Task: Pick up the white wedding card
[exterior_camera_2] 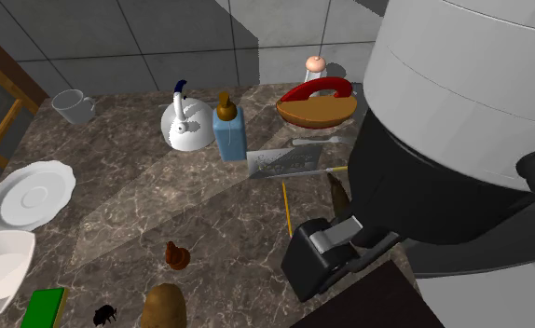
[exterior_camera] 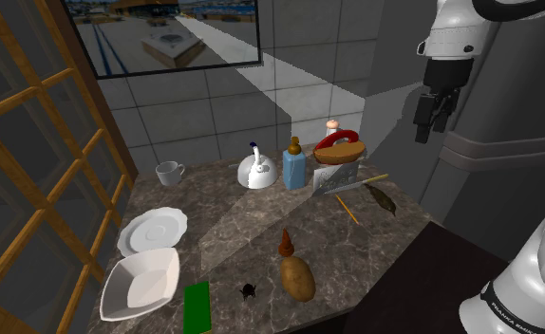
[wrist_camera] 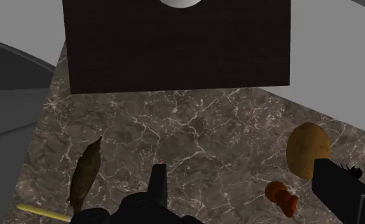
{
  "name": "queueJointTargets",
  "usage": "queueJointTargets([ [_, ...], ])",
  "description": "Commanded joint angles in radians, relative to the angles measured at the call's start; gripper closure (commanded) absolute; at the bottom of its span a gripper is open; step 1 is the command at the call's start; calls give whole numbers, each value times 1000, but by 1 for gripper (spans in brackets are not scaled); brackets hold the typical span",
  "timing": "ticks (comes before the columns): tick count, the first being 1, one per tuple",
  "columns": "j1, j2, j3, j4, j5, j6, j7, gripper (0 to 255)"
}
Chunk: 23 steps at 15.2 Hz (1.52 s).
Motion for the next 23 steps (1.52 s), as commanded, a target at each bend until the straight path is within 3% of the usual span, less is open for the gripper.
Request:
queueJointTargets([
  [1,0,0,0,0,0,0,0,0],
  [7,40,95,-132,-62,-66,196,-289,0],
  [13,95,263,-258,-52,-78,391,-580,0],
  [18,155,444,-350,7,-24,529,-836,0],
  [23,207,649,-411,107,97,626,-1113,0],
])
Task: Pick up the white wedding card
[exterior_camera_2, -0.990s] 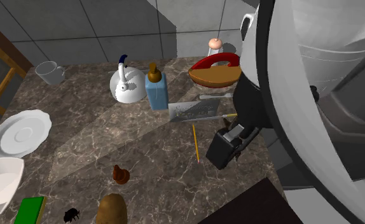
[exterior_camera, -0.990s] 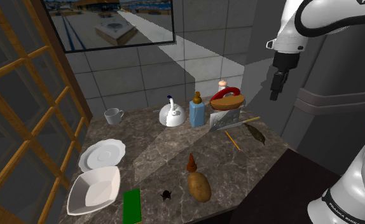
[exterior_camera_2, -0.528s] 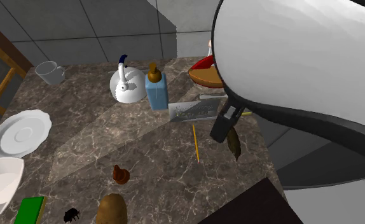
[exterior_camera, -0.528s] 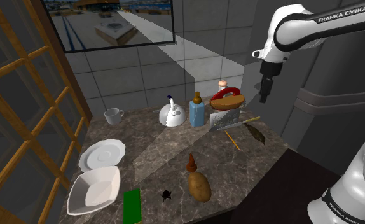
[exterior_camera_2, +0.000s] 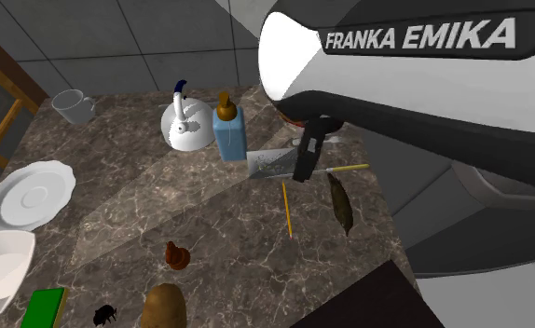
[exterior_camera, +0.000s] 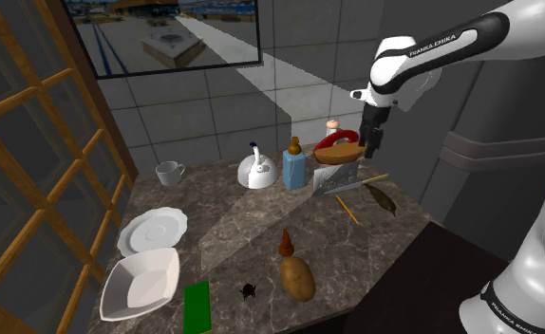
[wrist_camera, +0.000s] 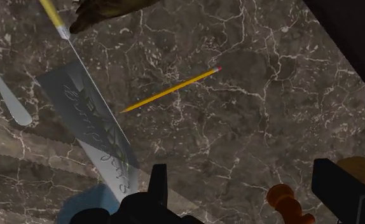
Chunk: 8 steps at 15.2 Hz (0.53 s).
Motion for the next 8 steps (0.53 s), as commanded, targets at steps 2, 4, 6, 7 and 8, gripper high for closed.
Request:
queueJointTargets([
  [2,19,130,-18,73,91,44,-177,0],
  [4,20,214,-15,130,154,58,-286,0],
  [6,12,295,-1,191,213,66,-388,0],
  [7,6,334,9,223,241,67,-436,0],
  [8,-1,373,20,256,266,67,-481,0],
])
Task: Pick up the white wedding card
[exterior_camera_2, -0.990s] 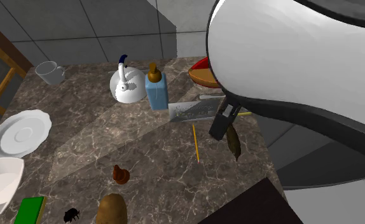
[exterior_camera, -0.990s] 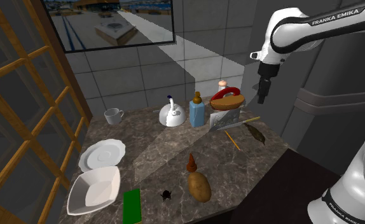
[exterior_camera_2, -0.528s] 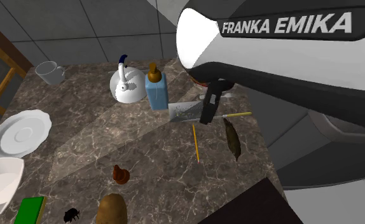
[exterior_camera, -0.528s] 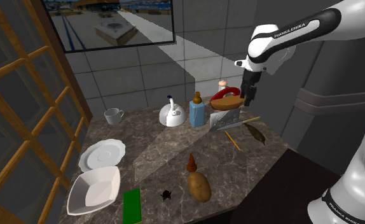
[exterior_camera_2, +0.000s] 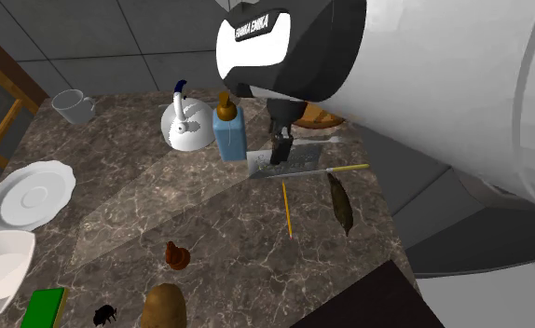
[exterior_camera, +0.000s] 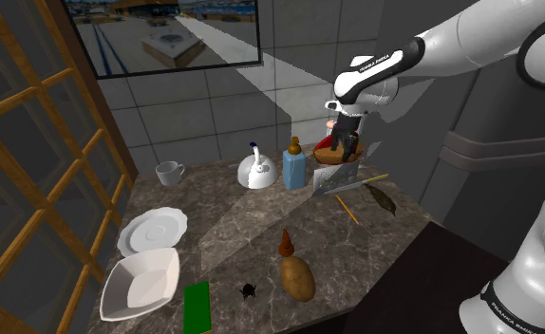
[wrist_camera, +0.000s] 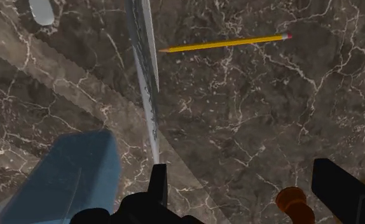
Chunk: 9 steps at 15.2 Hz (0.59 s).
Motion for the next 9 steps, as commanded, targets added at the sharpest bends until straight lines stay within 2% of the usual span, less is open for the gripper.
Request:
queueJointTargets([
  [1,-12,76,24,63,51,3,-94,0],
  [6,-53,250,98,243,135,-13,-279,0],
  [9,-59,277,109,251,147,5,-299,0],
])
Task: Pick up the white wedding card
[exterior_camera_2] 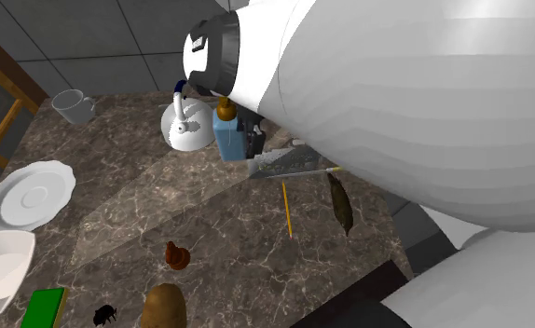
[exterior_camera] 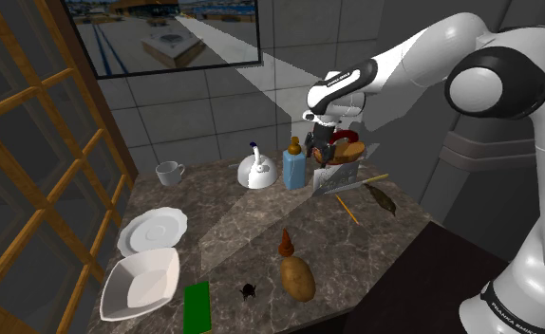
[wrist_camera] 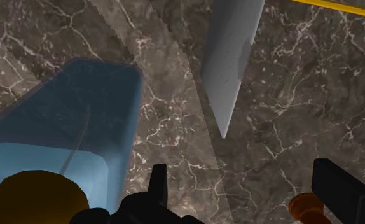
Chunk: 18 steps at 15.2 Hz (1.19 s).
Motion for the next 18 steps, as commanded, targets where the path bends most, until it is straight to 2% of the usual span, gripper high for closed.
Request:
queueJointTargets([
  [1,-4,17,7,-3,11,18,-17,0],
  [7,-10,52,18,-13,33,59,-38,0],
  [8,-10,50,18,-15,32,59,-37,255],
  [18,-9,44,15,-11,28,50,-33,255],
])
